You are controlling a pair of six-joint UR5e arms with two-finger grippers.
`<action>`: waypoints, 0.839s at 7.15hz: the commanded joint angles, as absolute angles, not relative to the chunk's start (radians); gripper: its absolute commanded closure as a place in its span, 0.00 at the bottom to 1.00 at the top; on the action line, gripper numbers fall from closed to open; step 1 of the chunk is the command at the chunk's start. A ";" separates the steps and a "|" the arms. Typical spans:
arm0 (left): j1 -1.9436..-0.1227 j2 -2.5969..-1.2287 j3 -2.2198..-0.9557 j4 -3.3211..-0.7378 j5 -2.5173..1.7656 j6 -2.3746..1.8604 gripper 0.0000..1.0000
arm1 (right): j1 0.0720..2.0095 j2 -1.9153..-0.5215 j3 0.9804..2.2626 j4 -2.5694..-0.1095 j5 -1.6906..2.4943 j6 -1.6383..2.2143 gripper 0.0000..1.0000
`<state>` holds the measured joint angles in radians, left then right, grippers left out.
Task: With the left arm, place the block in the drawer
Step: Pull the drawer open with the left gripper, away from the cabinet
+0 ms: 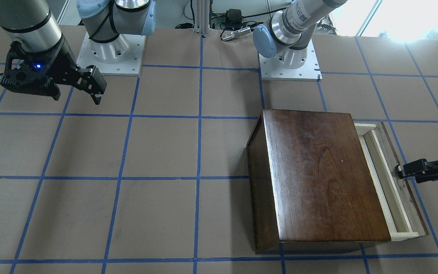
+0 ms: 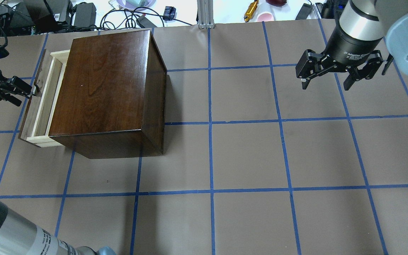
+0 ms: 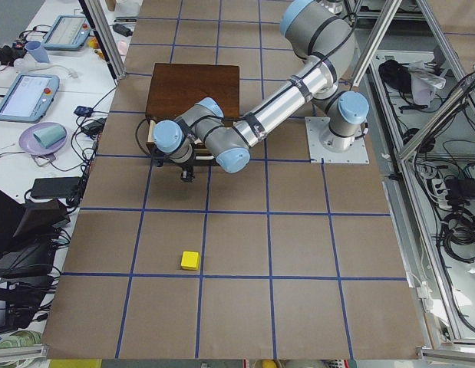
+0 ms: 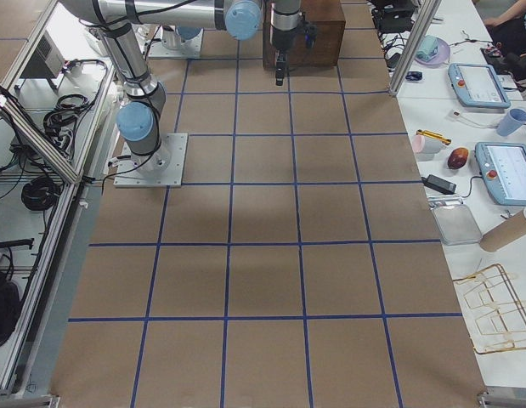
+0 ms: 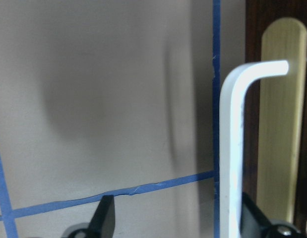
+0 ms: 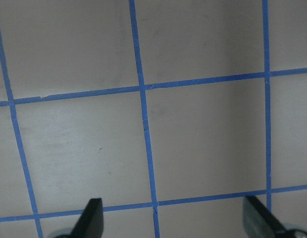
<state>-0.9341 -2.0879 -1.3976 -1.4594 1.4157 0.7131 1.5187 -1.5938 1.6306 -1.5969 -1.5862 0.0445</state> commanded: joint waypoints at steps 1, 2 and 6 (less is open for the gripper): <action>-0.934 -2.080 -1.397 -1.459 1.422 0.712 0.17 | 1.519 -1.594 1.631 -1.597 -1.586 0.044 0.00; -0.934 -2.074 -1.397 -1.459 1.445 0.712 0.17 | 1.519 -1.594 1.631 -1.597 -1.586 0.044 0.00; -0.934 -2.074 -1.399 -1.425 1.489 0.715 0.17 | 1.519 -1.594 1.631 -1.597 -1.586 0.044 0.00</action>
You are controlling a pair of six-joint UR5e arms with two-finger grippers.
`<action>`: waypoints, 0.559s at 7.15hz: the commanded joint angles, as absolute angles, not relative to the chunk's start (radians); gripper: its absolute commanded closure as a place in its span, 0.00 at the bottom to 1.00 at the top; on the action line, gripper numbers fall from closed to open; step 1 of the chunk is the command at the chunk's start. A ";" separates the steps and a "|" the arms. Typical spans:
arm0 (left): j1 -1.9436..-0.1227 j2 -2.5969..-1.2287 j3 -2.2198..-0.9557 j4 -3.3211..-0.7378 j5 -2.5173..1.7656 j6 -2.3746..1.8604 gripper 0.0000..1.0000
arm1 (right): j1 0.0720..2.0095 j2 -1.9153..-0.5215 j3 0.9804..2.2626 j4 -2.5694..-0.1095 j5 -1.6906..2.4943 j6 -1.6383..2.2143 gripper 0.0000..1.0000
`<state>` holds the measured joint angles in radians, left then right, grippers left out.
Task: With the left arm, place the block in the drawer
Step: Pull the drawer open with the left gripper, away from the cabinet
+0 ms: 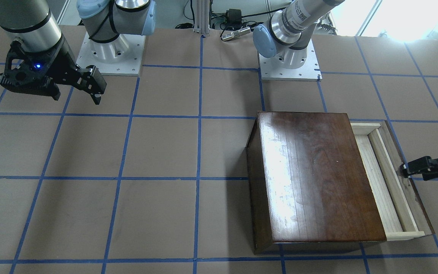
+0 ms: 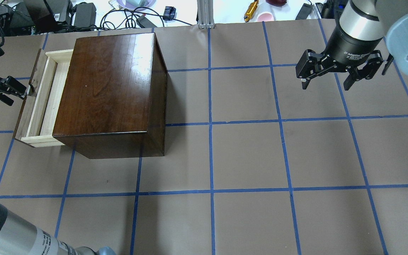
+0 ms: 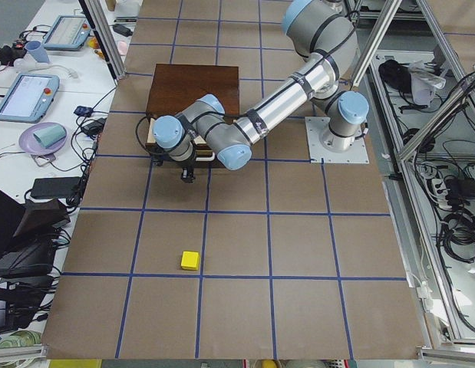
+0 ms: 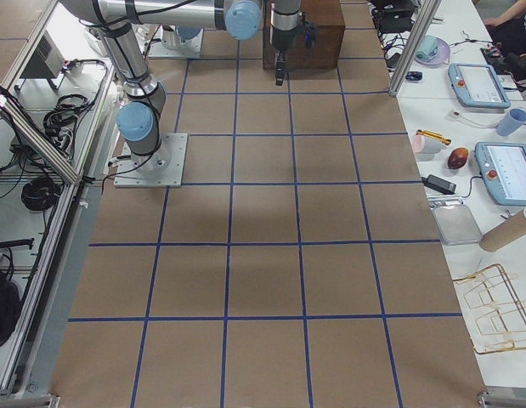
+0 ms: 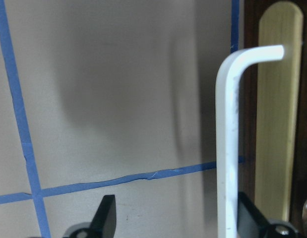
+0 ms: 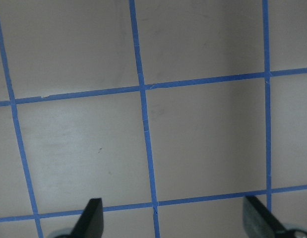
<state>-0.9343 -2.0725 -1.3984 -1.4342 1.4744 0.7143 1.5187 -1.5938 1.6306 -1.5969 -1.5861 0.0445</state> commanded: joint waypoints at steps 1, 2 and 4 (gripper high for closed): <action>-0.934 -2.074 -1.397 -1.427 1.488 0.715 0.17 | 1.519 -1.594 1.631 -1.597 -1.586 0.044 0.00; -0.934 -2.071 -1.397 -1.427 1.486 0.713 0.16 | 1.519 -1.594 1.631 -1.597 -1.586 0.044 0.00; -0.934 -2.051 -1.397 -1.430 1.479 0.709 0.15 | 1.519 -1.594 1.631 -1.597 -1.586 0.044 0.00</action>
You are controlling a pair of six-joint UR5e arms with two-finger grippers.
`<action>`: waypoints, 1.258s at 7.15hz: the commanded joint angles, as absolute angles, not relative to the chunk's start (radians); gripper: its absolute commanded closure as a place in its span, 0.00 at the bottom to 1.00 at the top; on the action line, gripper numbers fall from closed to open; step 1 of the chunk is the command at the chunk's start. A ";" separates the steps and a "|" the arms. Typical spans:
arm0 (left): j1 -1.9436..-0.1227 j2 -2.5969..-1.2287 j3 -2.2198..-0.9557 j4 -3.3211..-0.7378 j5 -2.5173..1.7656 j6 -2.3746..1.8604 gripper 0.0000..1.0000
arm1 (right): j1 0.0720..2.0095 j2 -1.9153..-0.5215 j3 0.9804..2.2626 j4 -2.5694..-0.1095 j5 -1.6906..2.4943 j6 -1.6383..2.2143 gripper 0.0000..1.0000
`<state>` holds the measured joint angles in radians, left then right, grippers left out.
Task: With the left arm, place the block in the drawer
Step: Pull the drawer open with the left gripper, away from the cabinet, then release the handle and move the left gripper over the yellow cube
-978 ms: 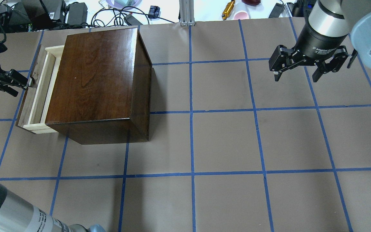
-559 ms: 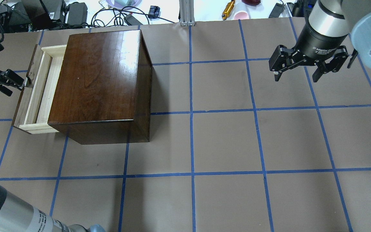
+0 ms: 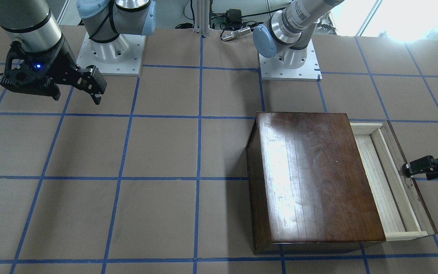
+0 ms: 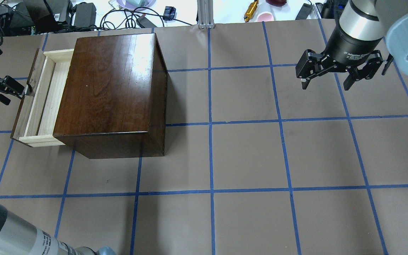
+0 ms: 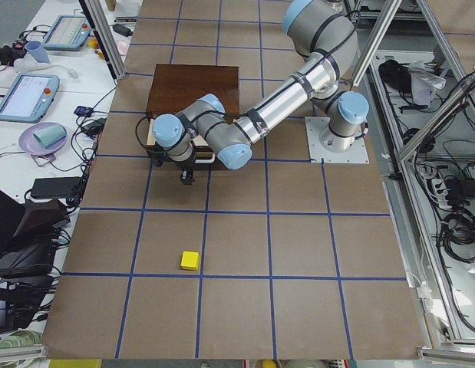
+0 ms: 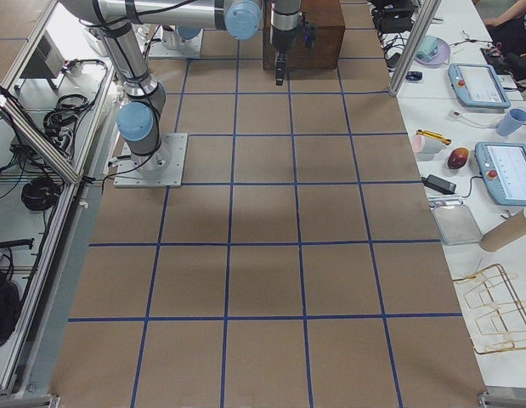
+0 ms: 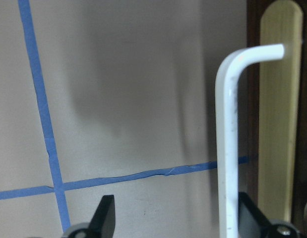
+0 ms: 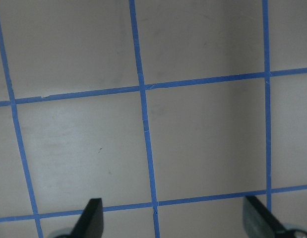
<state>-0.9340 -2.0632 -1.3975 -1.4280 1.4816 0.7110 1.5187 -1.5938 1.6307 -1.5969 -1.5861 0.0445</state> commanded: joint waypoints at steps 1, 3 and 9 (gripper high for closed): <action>-0.931 -2.037 -1.396 -1.431 1.480 0.707 0.15 | 1.519 -1.594 1.631 -1.597 -1.586 0.044 0.00; -0.931 -2.014 -1.396 -1.428 1.485 0.704 0.11 | 1.519 -1.594 1.631 -1.597 -1.586 0.044 0.00; -0.859 -2.135 -1.267 -1.330 1.595 0.716 0.09 | 1.519 -1.594 1.631 -1.597 -1.586 0.044 0.00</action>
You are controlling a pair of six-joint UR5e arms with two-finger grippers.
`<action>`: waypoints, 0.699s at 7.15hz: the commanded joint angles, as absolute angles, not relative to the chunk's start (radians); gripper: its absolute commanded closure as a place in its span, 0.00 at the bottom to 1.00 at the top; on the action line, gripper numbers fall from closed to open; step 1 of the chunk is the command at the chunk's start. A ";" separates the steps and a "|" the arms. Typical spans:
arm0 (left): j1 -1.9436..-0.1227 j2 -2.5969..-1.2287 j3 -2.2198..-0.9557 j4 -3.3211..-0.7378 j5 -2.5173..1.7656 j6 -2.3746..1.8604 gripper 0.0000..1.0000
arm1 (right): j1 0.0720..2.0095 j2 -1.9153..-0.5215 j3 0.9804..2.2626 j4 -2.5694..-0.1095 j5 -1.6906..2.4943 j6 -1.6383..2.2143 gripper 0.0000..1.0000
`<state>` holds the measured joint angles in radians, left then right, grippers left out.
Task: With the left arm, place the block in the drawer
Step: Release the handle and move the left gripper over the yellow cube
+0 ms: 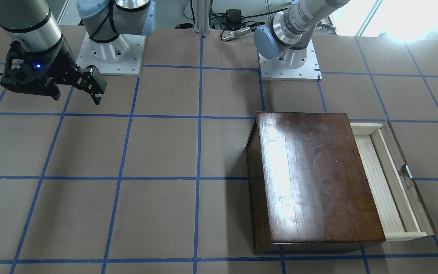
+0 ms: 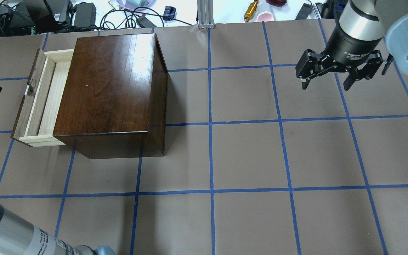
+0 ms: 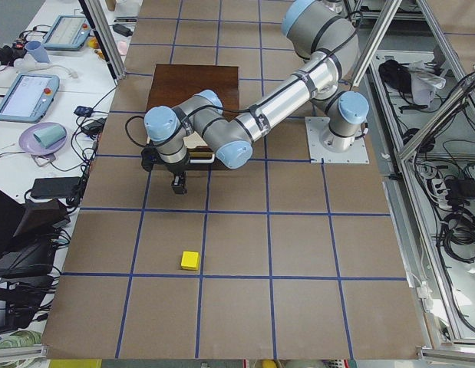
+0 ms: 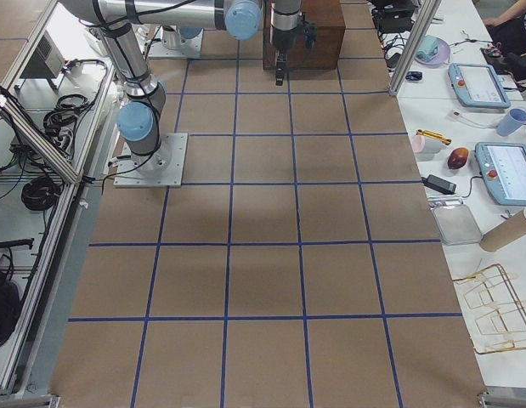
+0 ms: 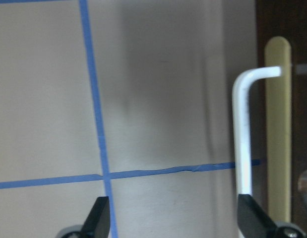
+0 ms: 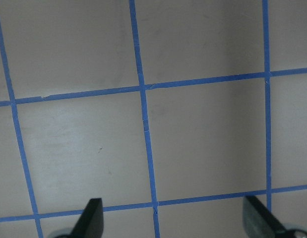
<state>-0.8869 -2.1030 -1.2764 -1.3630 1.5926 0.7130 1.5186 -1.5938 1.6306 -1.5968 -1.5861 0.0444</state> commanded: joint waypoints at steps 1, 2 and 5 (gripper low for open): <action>-0.827 -2.169 -1.231 -1.330 1.595 0.722 0.09 | 1.519 -1.594 1.631 -1.597 -1.586 0.044 0.00; -0.816 -2.204 -1.189 -1.328 1.595 0.774 0.09 | 1.519 -1.594 1.631 -1.597 -1.586 0.044 0.00; -0.770 -2.316 -1.071 -1.328 1.641 0.904 0.09 | 1.519 -1.594 1.631 -1.597 -1.586 0.044 0.00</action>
